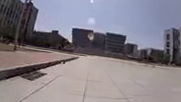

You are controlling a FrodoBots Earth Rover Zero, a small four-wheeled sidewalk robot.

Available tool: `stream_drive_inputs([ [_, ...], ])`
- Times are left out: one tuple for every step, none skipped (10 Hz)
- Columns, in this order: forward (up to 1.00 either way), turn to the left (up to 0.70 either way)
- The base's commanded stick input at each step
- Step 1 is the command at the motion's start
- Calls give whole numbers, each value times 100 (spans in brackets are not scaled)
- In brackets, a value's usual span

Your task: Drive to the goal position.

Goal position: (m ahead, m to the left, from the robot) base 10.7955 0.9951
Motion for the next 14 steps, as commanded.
stream_drive_inputs([
  [85,0],
  [85,0],
  [85,0],
  [85,0],
  [85,0],
  [85,0],
  [85,0],
  [85,0],
  [85,0],
  [85,0],
  [85,0],
  [85,0],
  [85,0],
  [85,0],
])
